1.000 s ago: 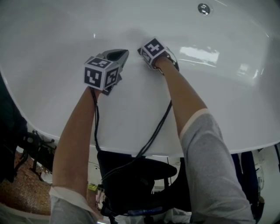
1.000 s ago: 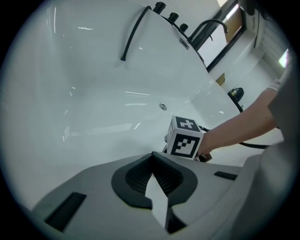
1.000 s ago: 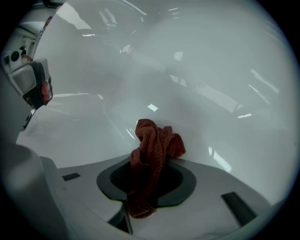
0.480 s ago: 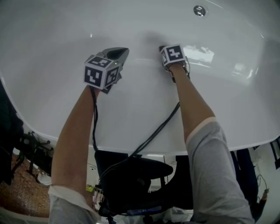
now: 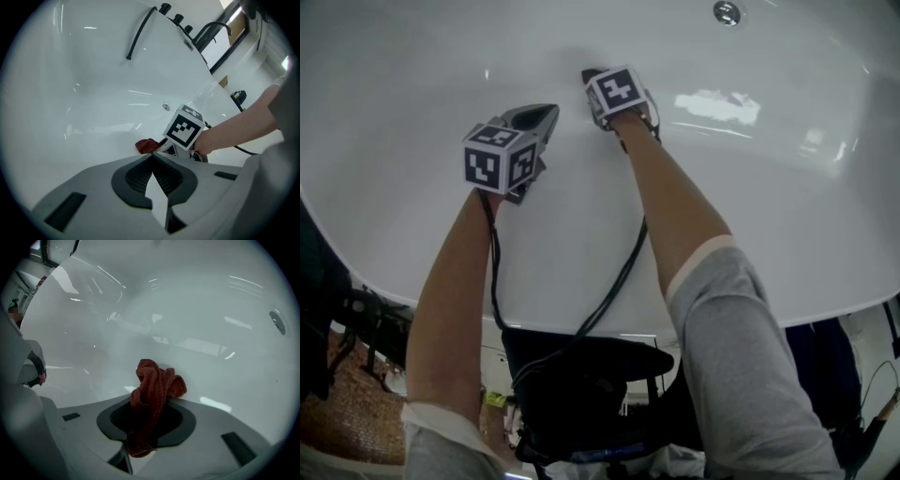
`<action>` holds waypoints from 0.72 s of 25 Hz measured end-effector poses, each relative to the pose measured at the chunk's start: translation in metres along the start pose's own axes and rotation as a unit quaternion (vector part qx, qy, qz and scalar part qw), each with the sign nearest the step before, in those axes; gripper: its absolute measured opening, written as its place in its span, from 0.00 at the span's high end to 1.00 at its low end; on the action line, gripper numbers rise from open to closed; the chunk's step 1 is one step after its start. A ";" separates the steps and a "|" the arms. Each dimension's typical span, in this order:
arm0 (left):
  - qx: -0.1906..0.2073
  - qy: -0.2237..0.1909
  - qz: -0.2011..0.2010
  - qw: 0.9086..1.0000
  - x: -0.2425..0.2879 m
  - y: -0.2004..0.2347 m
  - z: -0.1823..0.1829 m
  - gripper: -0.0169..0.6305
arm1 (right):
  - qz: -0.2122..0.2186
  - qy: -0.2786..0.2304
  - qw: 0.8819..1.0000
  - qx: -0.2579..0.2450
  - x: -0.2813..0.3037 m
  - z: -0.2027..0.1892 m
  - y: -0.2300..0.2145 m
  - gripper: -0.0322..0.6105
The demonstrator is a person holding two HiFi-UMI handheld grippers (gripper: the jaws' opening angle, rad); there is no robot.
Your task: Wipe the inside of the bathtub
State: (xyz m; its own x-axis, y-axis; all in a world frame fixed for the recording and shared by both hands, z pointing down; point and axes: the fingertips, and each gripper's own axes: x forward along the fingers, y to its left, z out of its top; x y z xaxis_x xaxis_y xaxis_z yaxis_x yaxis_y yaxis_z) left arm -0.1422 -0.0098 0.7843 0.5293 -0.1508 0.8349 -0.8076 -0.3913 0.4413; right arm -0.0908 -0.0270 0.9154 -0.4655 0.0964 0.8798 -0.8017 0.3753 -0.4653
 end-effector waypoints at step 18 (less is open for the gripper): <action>0.009 -0.013 -0.013 1.000 0.005 -0.008 0.007 0.96 | -0.185 0.091 0.977 0.048 -0.075 -0.093 -0.123 0.77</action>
State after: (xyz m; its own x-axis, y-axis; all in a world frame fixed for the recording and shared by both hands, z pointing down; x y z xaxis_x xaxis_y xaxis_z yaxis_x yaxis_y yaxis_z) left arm -0.1315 -0.0142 0.7828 0.5567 -0.1638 0.8144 -0.7890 -0.4111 0.4566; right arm 0.0774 0.0058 0.9160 -0.0702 0.1363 0.9882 -0.9380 0.3280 -0.1119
